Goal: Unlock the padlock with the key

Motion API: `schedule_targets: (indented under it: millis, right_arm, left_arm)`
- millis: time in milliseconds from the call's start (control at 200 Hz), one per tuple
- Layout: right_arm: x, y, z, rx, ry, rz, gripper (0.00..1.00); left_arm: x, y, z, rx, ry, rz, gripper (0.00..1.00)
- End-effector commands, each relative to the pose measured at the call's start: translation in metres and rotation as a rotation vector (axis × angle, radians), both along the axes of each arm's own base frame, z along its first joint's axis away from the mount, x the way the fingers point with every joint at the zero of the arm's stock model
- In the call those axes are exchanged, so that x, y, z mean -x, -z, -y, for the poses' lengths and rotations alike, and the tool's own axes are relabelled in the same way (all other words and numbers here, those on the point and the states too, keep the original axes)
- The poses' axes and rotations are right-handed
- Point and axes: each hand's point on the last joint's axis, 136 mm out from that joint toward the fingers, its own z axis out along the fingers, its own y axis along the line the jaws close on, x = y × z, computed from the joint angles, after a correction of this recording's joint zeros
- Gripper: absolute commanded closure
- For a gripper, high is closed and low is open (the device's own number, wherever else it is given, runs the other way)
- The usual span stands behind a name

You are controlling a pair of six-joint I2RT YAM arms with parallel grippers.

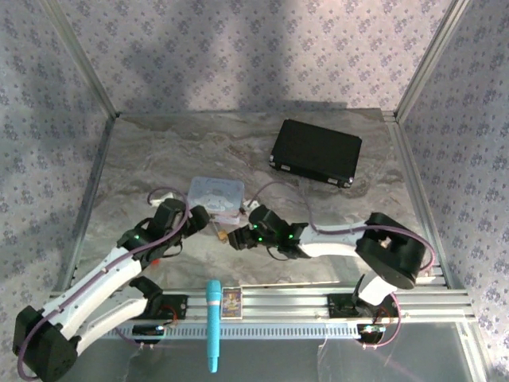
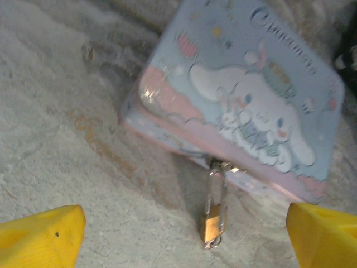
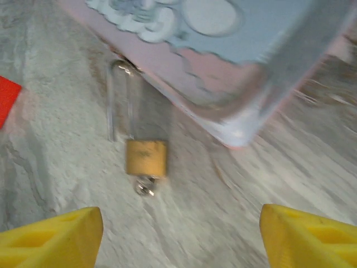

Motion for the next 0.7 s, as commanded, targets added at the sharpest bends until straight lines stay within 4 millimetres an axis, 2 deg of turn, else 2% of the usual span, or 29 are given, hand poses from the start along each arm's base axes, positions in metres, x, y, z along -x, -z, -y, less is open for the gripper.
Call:
schedule_targets:
  millis: [0, 130, 210, 295, 365, 460, 520, 575, 695]
  right_arm:
    - [-0.007, 0.019, -0.007, 0.054, 0.012, -0.040, 0.32]
    - [-0.009, 0.025, -0.019, 0.037, -0.004, -0.050, 0.38]
    - [-0.008, 0.029, -0.025, 0.034, -0.023, -0.054, 0.42]
    - [-0.005, 0.032, -0.031, 0.043, -0.046, -0.047, 0.42]
    - [-0.003, 0.034, -0.033, 0.045, -0.053, -0.045, 0.41]
    - [0.000, 0.037, -0.034, 0.034, -0.052, -0.048, 0.39]
    - [0.002, 0.039, -0.036, 0.028, -0.051, -0.047, 0.33]
    - [0.004, 0.041, -0.036, 0.031, -0.051, -0.045, 0.29]
    - [0.005, 0.046, -0.038, 0.045, -0.050, -0.040, 0.28]
  left_arm:
    - [-0.001, 0.008, 0.013, 0.037, 0.043, -0.042, 0.13]
    - [-0.003, 0.023, 0.022, 0.034, 0.076, -0.075, 0.16]
    - [-0.008, 0.024, 0.031, 0.051, 0.105, -0.069, 0.16]
    - [-0.011, 0.025, 0.035, 0.048, 0.115, -0.078, 0.16]
    - [-0.013, 0.029, 0.037, 0.037, 0.117, -0.095, 0.16]
    - [-0.014, 0.038, 0.041, 0.021, 0.123, -0.120, 0.25]
    - [-0.013, 0.044, 0.042, 0.001, 0.126, -0.132, 0.28]
    - [-0.012, 0.048, 0.043, -0.016, 0.127, -0.141, 0.29]
    - [-0.011, 0.051, 0.052, -0.031, 0.141, -0.145, 0.32]
